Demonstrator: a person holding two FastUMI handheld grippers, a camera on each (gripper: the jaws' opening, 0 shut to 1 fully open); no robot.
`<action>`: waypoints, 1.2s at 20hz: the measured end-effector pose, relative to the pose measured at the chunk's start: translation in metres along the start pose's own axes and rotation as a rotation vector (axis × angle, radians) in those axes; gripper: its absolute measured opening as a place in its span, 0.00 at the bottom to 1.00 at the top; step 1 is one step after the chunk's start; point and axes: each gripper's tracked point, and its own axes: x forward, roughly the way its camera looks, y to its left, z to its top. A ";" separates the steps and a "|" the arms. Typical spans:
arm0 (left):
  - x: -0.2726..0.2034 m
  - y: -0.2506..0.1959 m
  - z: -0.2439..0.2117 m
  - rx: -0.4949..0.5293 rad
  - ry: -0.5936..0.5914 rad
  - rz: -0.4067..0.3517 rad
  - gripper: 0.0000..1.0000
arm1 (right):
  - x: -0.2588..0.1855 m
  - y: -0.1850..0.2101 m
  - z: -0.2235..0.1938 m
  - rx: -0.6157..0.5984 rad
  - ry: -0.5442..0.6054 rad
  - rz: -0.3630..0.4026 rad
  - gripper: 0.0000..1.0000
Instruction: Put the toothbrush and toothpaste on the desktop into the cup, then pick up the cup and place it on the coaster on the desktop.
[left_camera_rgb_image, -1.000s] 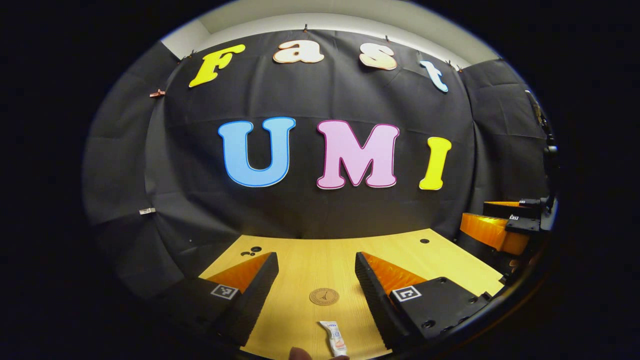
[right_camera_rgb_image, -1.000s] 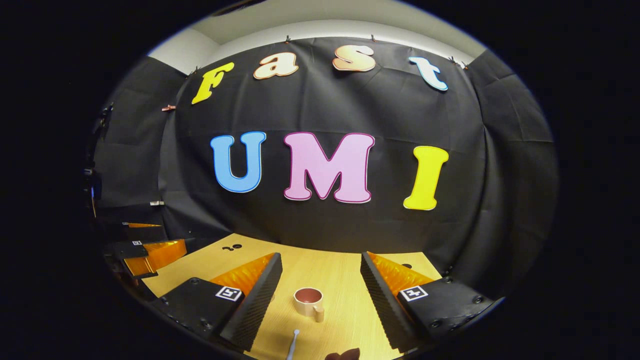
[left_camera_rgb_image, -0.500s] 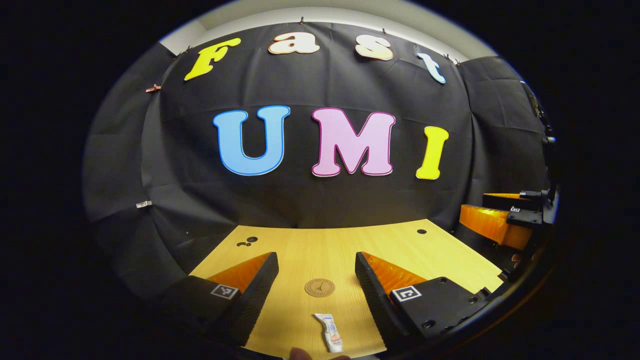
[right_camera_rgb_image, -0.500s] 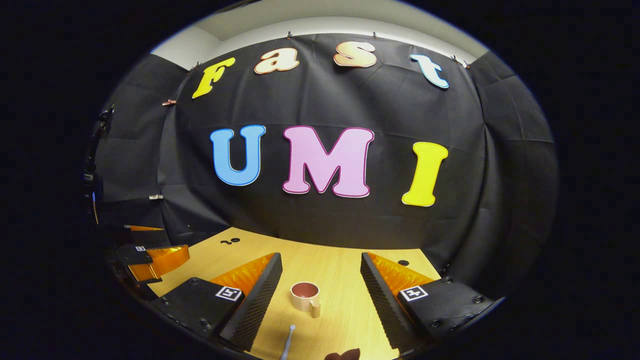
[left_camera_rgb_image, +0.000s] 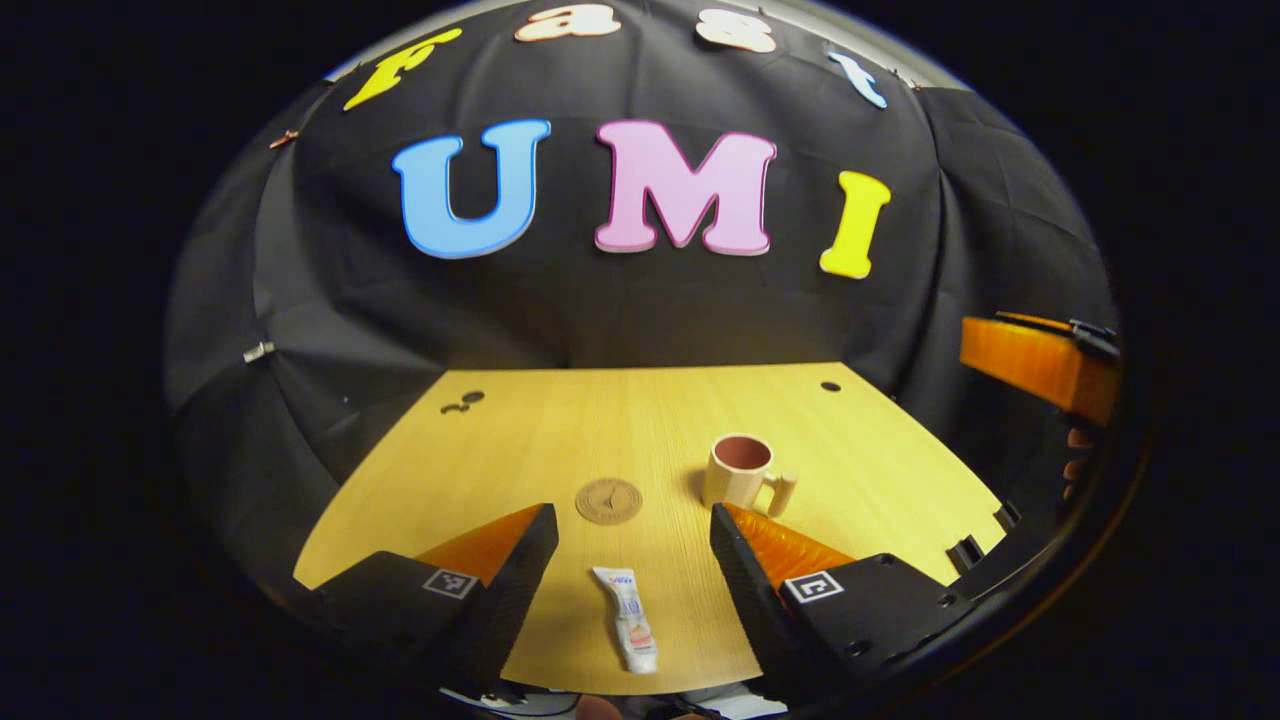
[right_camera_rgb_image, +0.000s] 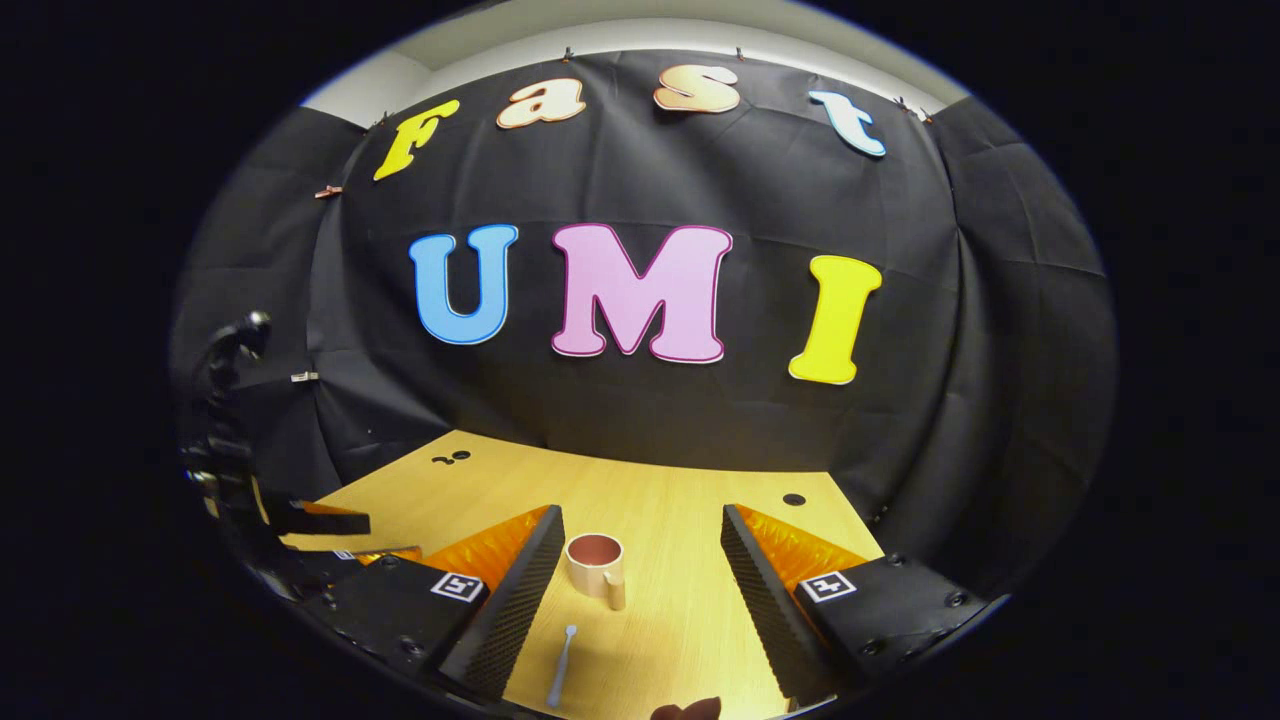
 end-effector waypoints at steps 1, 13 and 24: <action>0.007 -0.002 -0.011 -0.012 0.035 0.001 0.95 | -0.001 -0.003 -0.003 0.001 0.008 -0.004 0.98; 0.083 0.016 -0.133 -0.081 0.385 0.092 0.91 | -0.010 -0.043 -0.017 0.000 0.056 -0.067 0.98; 0.107 0.018 -0.170 -0.081 0.506 0.118 0.85 | -0.014 -0.063 -0.024 -0.009 0.086 -0.088 0.98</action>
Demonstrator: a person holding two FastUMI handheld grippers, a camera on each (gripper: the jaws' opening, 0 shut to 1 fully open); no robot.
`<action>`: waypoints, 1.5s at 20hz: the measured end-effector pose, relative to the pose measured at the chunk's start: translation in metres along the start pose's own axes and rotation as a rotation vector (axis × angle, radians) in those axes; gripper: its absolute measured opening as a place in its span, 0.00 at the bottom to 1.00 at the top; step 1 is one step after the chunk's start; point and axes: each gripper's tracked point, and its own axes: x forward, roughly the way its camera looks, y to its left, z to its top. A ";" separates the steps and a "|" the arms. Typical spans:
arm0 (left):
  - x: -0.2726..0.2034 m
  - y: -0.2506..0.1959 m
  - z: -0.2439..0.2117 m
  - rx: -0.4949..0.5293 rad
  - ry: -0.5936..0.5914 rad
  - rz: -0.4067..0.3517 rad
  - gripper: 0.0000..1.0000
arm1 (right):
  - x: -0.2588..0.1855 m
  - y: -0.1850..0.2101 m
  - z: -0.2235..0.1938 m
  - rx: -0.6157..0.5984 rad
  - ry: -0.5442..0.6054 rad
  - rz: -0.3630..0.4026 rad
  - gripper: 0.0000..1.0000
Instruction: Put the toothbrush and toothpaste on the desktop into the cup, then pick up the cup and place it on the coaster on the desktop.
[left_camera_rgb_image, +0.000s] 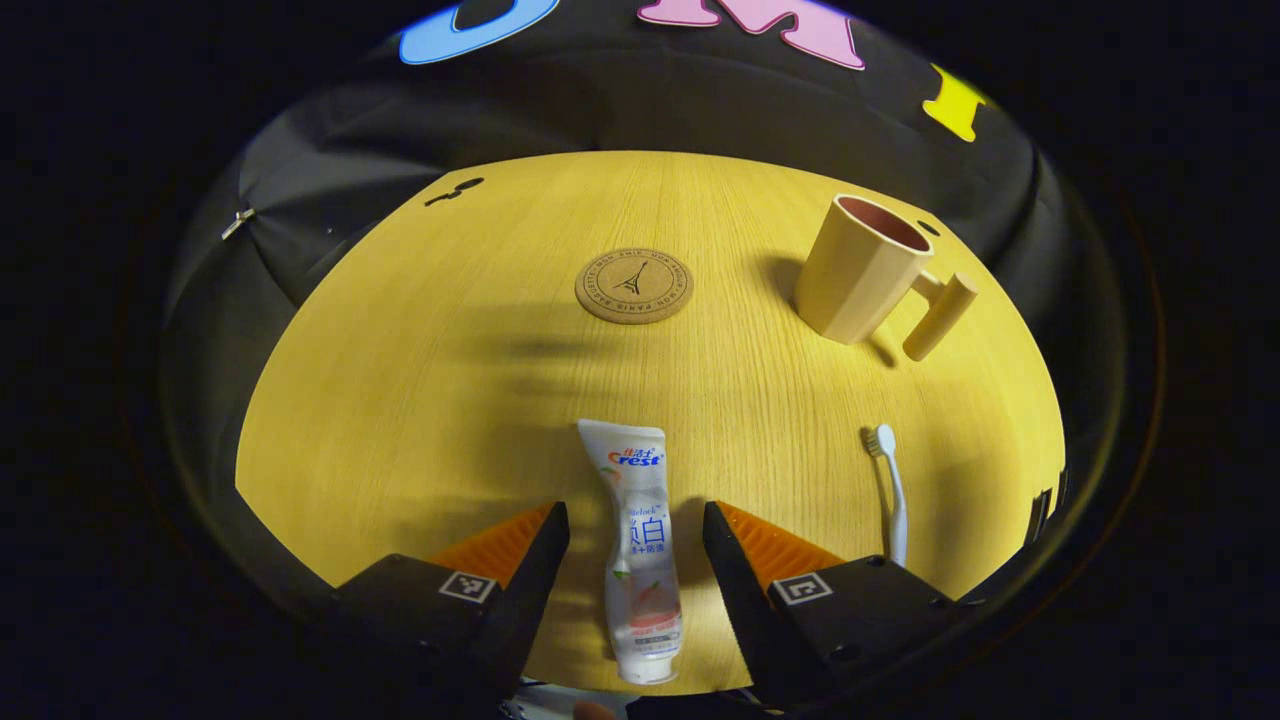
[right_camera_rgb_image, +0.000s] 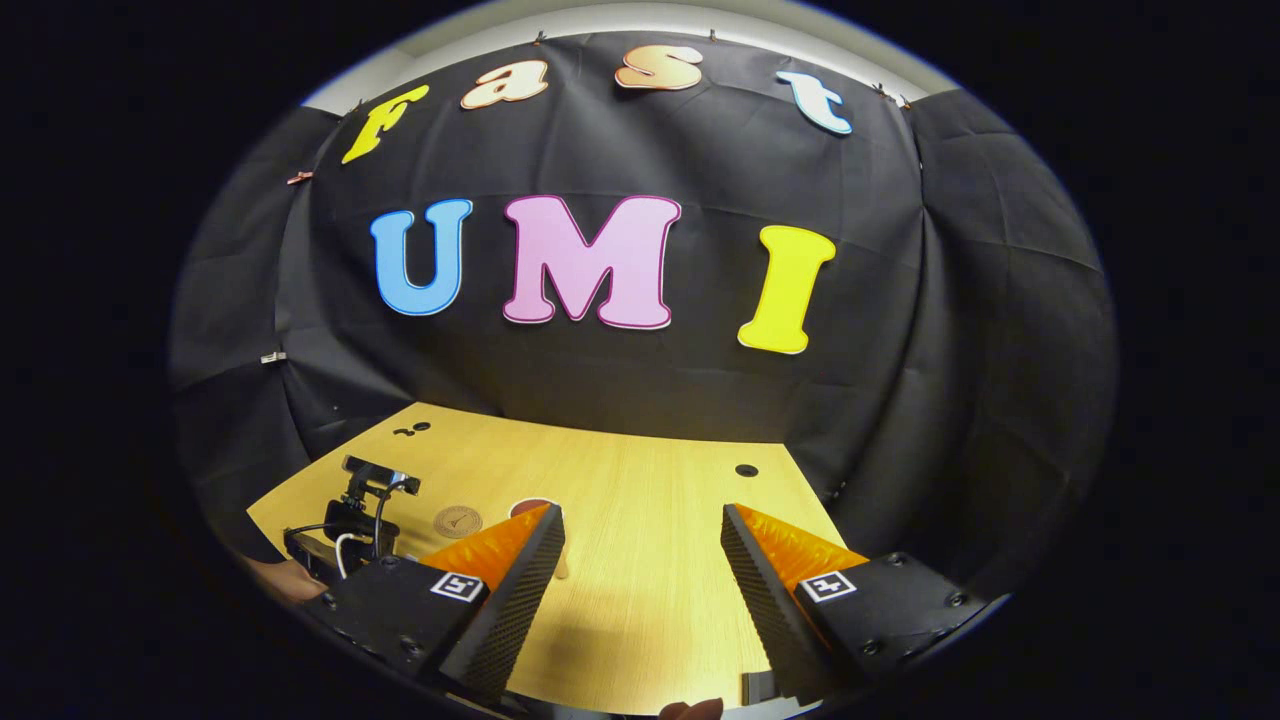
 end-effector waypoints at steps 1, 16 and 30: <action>0.001 -0.001 0.002 0.006 -0.008 0.000 0.84 | 0.000 -0.002 0.000 0.002 0.001 -0.001 0.98; 0.011 -0.002 0.010 0.041 0.010 -0.016 0.43 | 0.011 0.004 -0.011 0.043 0.029 0.008 0.97; -0.024 0.012 0.017 0.096 -0.019 -0.167 0.23 | 0.019 0.053 -0.082 0.066 0.266 0.014 0.98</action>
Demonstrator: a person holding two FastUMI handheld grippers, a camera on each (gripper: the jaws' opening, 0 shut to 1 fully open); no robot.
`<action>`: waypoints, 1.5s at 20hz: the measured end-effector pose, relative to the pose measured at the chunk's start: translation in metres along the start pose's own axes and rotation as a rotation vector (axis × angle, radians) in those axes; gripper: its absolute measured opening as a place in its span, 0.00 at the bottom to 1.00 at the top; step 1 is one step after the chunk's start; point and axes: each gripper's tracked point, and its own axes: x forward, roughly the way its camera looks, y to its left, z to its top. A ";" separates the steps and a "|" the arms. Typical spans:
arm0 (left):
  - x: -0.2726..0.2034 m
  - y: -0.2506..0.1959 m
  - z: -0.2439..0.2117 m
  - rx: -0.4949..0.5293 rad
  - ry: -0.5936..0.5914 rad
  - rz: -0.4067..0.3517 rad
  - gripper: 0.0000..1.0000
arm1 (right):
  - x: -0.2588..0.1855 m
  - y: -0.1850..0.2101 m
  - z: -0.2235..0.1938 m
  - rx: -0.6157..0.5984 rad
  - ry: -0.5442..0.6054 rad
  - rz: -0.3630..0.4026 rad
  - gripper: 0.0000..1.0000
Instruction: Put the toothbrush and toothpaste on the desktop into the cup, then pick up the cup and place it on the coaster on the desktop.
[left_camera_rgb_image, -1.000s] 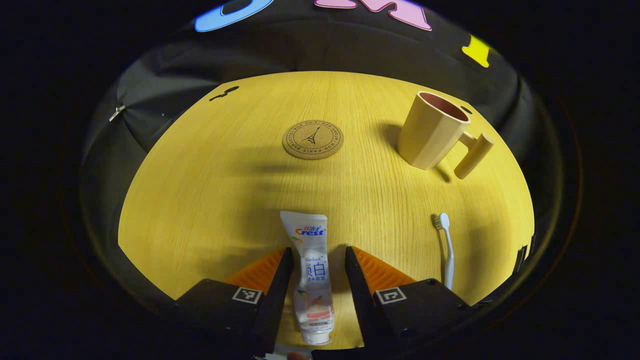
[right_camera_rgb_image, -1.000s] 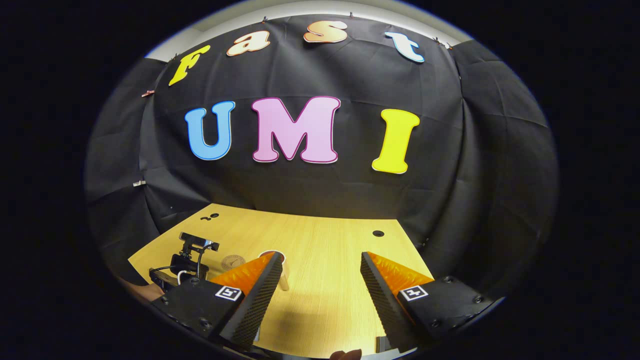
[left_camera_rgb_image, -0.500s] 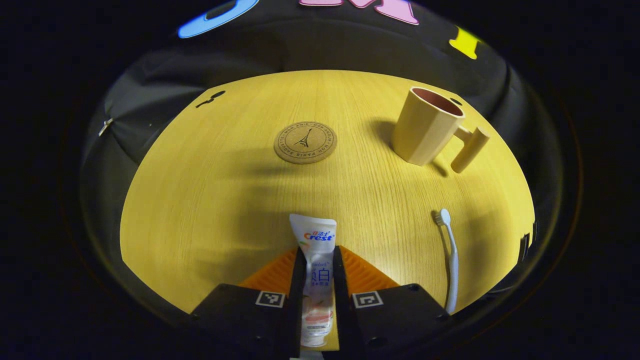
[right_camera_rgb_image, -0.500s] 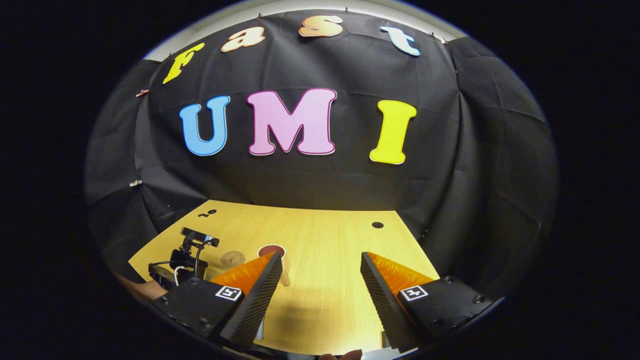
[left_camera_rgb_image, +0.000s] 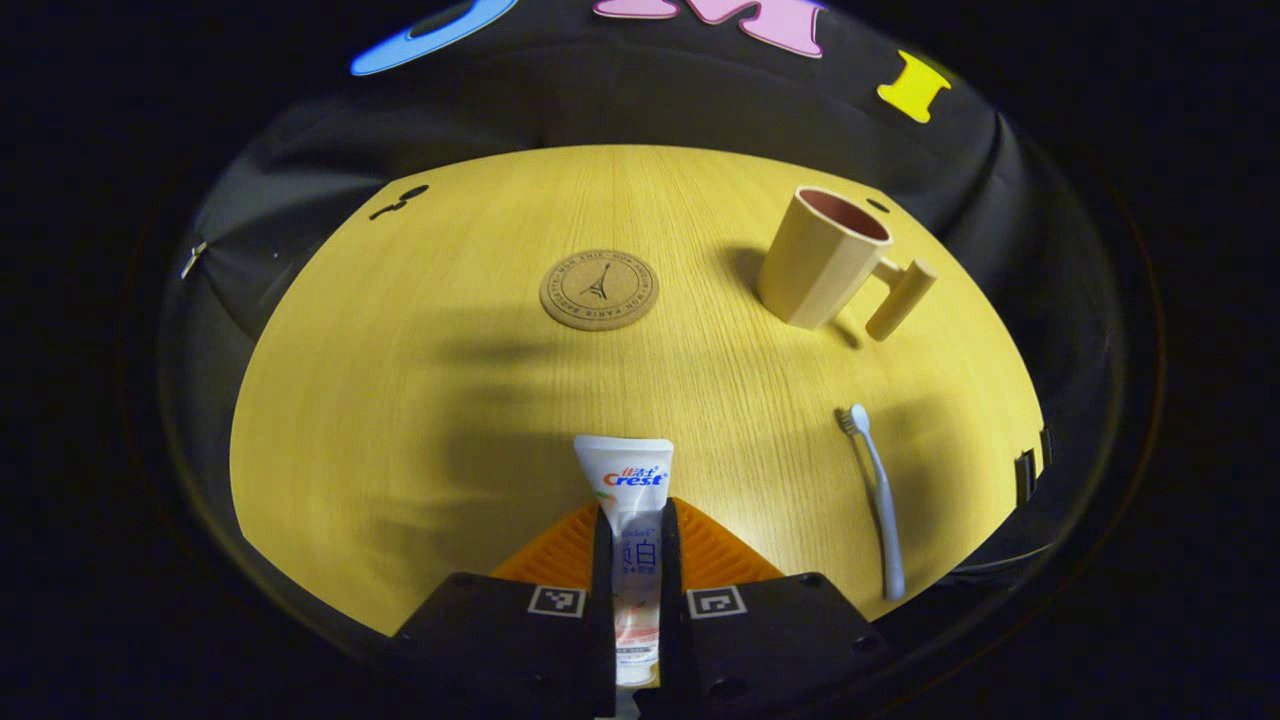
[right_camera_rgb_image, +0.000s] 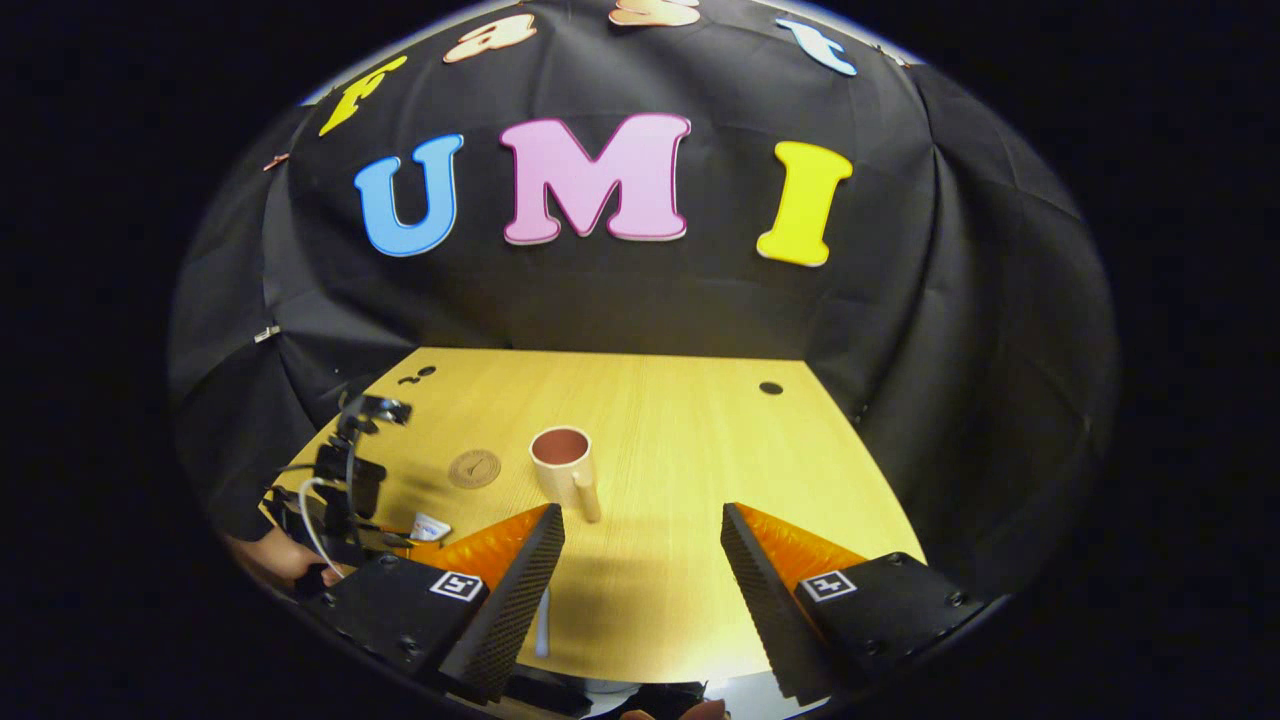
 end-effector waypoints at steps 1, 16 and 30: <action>-0.010 0.003 0.003 -0.007 -0.023 -0.009 0.23 | 0.006 0.007 -0.008 0.000 0.027 0.006 0.98; -0.115 0.071 0.022 -0.110 -0.205 0.031 0.22 | 0.077 0.080 -0.123 -0.044 0.341 0.083 0.98; -0.123 0.092 0.003 -0.141 -0.198 0.069 0.22 | 0.118 0.092 -0.179 -0.089 0.527 0.072 0.92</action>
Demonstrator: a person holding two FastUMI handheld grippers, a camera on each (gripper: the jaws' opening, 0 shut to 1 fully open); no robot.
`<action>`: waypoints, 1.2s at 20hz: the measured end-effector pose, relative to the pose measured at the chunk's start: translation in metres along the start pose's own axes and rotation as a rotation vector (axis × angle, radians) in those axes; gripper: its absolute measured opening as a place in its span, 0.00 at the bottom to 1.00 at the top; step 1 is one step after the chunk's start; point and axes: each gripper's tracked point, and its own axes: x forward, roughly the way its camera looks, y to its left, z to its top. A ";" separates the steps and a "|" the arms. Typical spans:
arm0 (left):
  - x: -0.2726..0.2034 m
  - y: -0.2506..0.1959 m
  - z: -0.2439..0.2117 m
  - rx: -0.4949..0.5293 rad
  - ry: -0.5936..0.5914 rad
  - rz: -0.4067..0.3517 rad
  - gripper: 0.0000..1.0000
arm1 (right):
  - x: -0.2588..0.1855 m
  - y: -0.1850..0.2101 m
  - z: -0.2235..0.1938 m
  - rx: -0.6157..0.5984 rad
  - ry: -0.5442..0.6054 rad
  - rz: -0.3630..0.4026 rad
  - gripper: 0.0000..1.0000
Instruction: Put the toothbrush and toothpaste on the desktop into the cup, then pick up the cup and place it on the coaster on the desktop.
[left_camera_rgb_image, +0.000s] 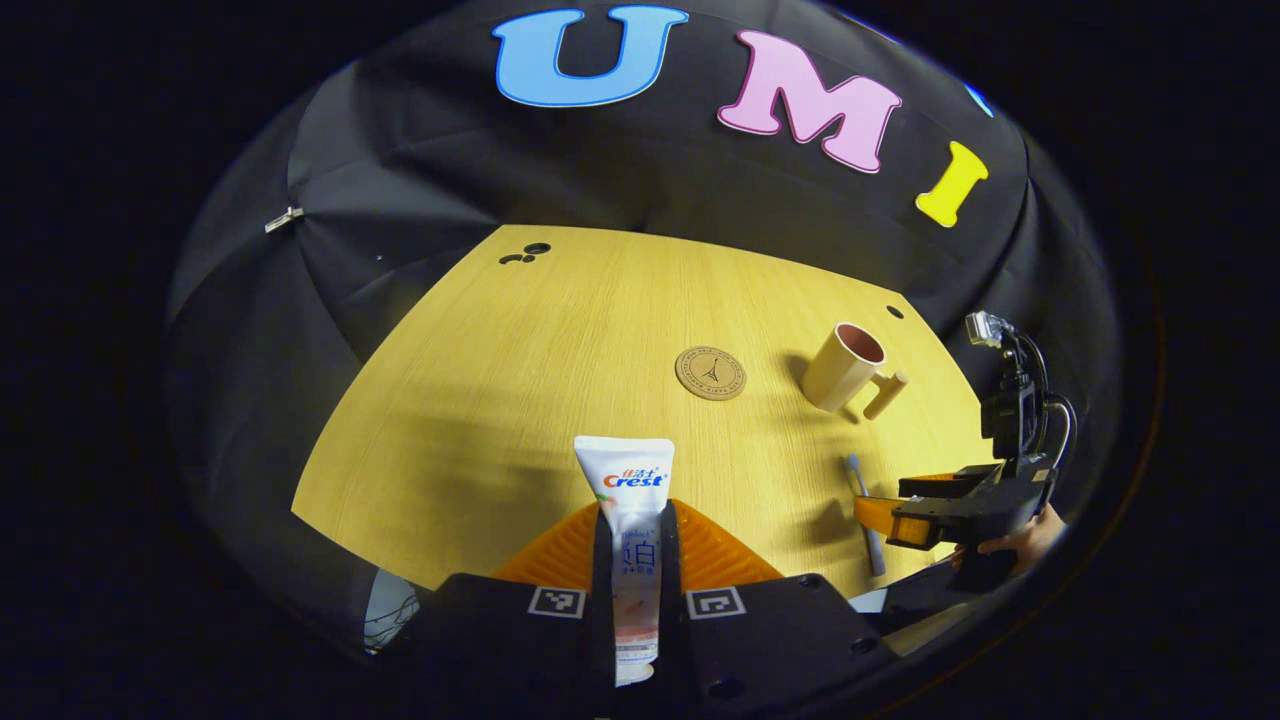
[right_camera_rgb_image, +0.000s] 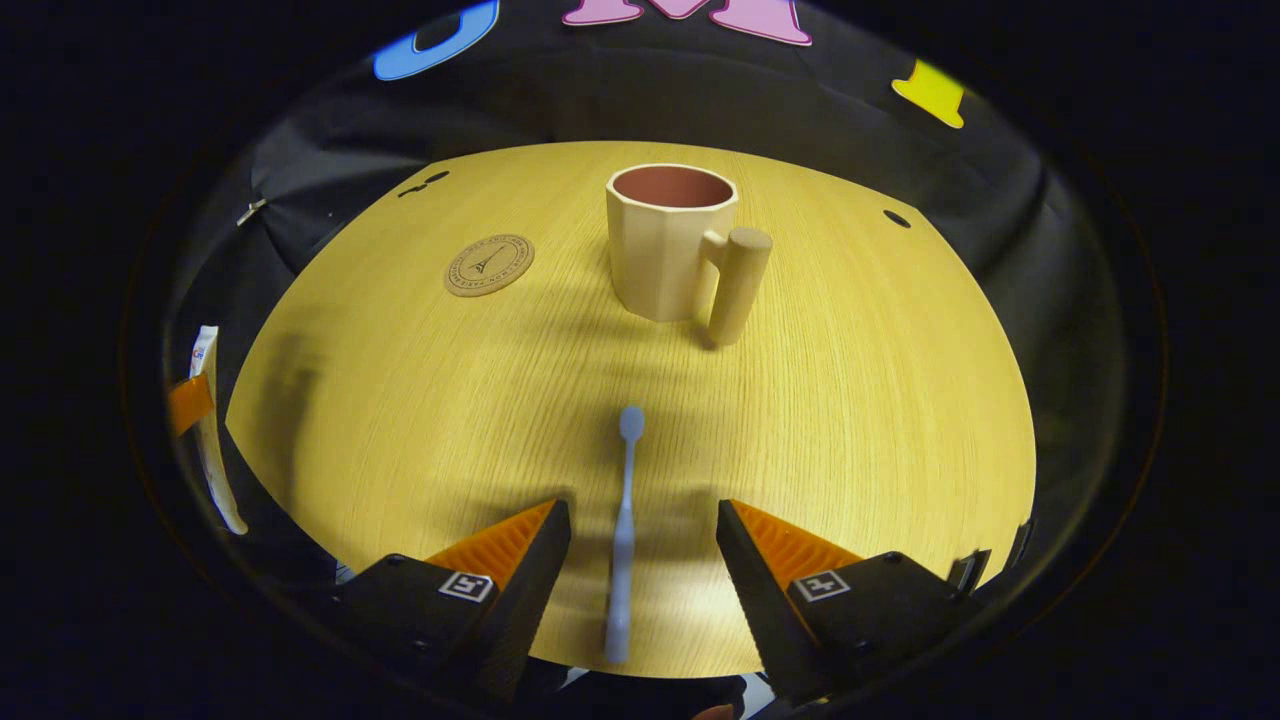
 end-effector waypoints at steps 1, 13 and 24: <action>0.001 0.001 0.000 -0.001 0.001 0.003 0.22 | 0.001 0.000 0.001 0.002 0.002 -0.002 0.90; 0.000 0.009 -0.007 -0.014 0.008 0.023 0.22 | 0.015 0.012 -0.003 0.007 0.026 0.018 0.53; 0.001 0.003 -0.009 -0.039 0.006 0.022 0.23 | 0.019 0.025 -0.004 -0.077 0.094 0.080 0.10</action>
